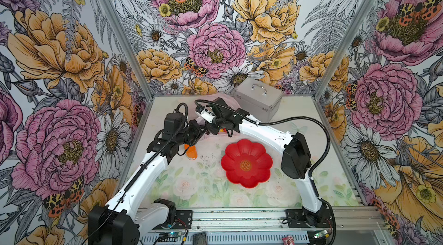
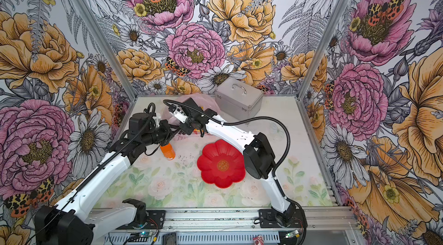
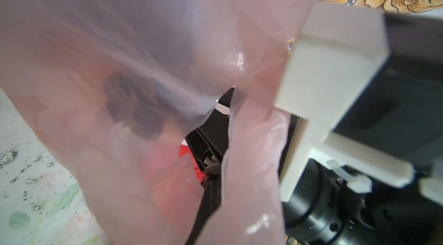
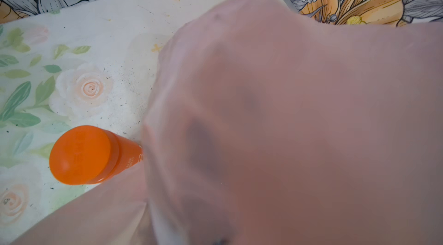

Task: Place the fruits into the plastic bag
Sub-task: 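Push the grapes down into the bag and open the right gripper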

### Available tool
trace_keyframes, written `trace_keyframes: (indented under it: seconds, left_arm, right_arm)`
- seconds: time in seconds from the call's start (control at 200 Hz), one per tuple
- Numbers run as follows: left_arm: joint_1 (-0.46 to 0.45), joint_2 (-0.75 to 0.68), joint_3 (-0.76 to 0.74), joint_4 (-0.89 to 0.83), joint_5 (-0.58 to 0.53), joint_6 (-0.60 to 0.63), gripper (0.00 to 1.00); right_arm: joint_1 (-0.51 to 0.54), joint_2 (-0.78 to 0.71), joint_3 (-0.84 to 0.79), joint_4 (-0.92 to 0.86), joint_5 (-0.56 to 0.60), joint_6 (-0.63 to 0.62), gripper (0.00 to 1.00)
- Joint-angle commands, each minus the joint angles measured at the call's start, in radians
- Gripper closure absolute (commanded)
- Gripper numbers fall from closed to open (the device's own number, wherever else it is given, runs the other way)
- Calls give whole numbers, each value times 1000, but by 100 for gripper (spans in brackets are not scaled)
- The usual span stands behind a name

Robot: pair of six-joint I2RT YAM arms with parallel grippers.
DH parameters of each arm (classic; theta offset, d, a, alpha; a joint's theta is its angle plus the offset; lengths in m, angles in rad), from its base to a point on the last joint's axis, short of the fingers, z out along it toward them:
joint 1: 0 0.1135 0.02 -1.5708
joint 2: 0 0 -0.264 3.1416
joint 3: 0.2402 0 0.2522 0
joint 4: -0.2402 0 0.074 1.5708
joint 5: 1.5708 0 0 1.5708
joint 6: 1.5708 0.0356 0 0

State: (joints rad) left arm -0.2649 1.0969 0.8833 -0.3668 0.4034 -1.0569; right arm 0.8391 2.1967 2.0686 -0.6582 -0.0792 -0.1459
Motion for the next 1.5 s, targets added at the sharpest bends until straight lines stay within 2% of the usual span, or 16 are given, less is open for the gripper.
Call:
trace_keyframes:
  seconds: [0.0, 0.325, 0.8, 1.071, 1.351, 1.496]
  left_arm:
    - [-34, -10, 30, -24, 124, 34, 100]
    - [-35, -21, 34, -39, 140, 43, 100]
    - [-33, -18, 24, -44, 152, 45, 100]
    - [-30, -13, 17, -45, 147, 42, 100]
    - [-24, -15, 15, -43, 153, 40, 100]
    - [-19, -20, 10, -46, 153, 38, 100]
  right_arm:
    - [5, 65, 94, 117, 27, 139, 86]
    - [5, 175, 206, 114, 53, 308, 86]
    - [-20, 239, 227, 114, 105, 393, 85]
    - [-37, 239, 215, 114, 98, 414, 62]
    - [-40, 238, 199, 113, 87, 429, 49]
    - [-41, 233, 190, 114, 79, 431, 33]
